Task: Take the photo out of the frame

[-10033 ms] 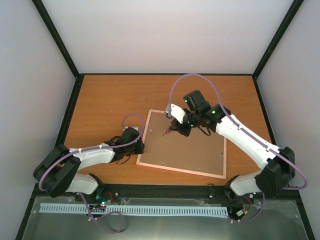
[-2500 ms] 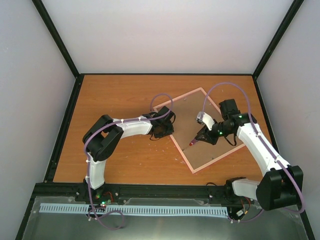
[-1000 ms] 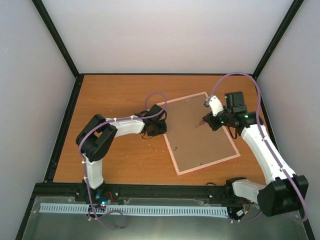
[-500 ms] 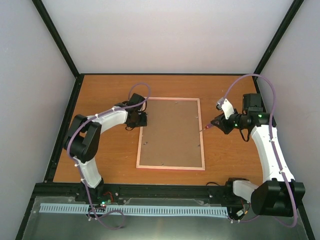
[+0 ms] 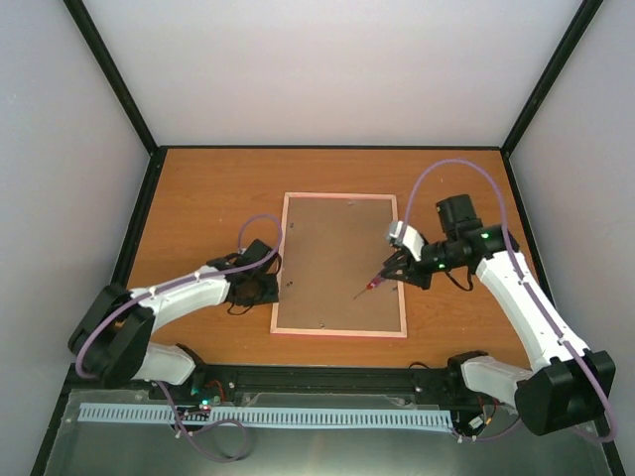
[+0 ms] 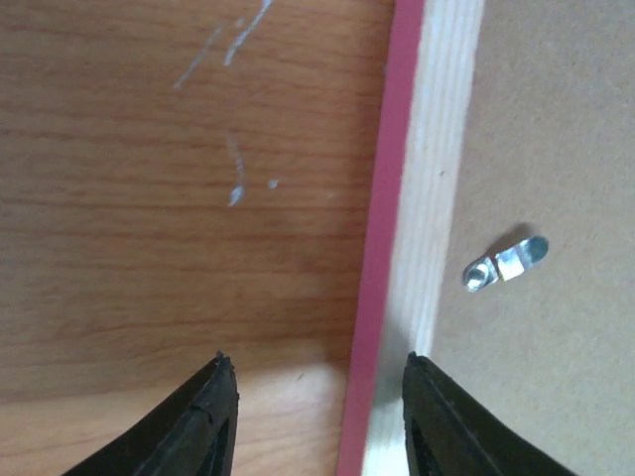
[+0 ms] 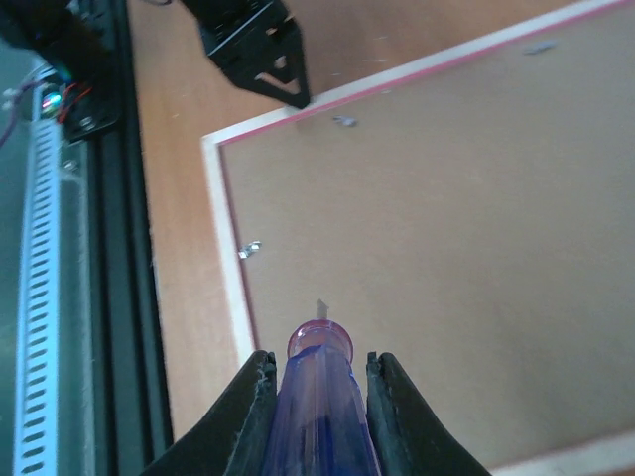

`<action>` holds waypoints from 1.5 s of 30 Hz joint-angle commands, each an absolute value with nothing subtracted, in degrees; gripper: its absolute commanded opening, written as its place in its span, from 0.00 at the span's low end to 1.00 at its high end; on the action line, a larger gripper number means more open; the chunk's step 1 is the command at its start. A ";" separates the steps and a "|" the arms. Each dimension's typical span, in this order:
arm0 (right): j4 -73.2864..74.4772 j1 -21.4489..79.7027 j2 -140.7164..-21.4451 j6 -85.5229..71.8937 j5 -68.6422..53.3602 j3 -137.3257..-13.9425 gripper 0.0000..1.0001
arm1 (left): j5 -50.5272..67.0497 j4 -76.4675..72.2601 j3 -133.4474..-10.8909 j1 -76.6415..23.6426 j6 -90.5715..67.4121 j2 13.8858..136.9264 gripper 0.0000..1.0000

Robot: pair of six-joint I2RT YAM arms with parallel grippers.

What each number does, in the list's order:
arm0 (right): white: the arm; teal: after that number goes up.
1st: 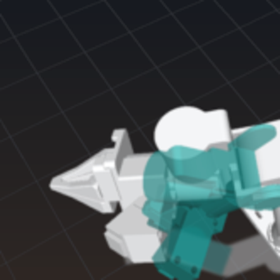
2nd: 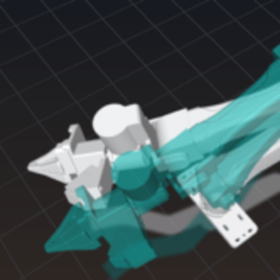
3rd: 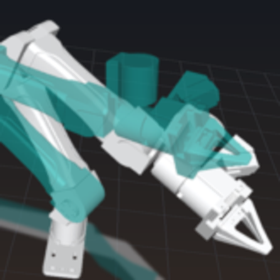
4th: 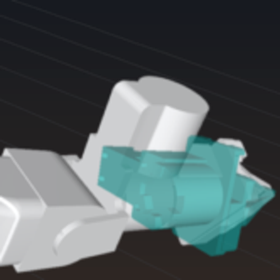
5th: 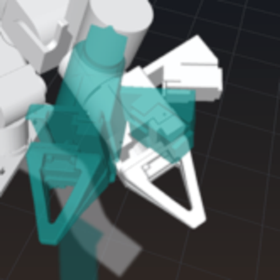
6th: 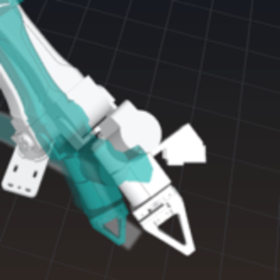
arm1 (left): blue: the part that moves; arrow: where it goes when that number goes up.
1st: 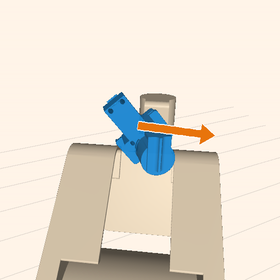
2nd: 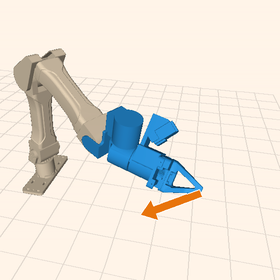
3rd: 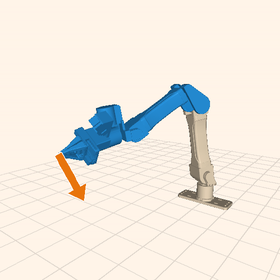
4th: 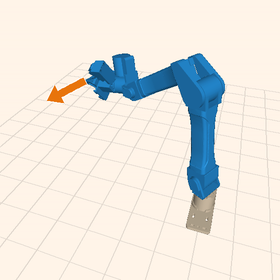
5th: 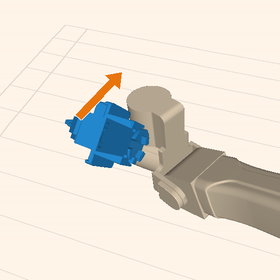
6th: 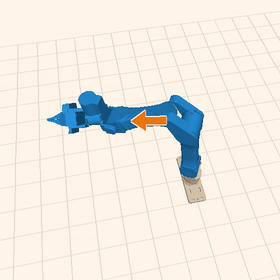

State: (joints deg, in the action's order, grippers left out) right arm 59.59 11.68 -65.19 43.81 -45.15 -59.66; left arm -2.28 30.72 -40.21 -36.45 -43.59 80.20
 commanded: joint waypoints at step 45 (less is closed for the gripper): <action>47.72 43.31 -80.97 28.38 -32.29 -66.36 0.03 | 0.69 11.75 -22.35 -38.22 -52.99 71.96 0.01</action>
State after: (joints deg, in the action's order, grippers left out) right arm 47.97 42.17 -79.90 28.56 -33.95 -65.67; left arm 2.74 11.86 -25.82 -38.06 -49.67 72.42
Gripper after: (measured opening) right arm 0.179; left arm 0.181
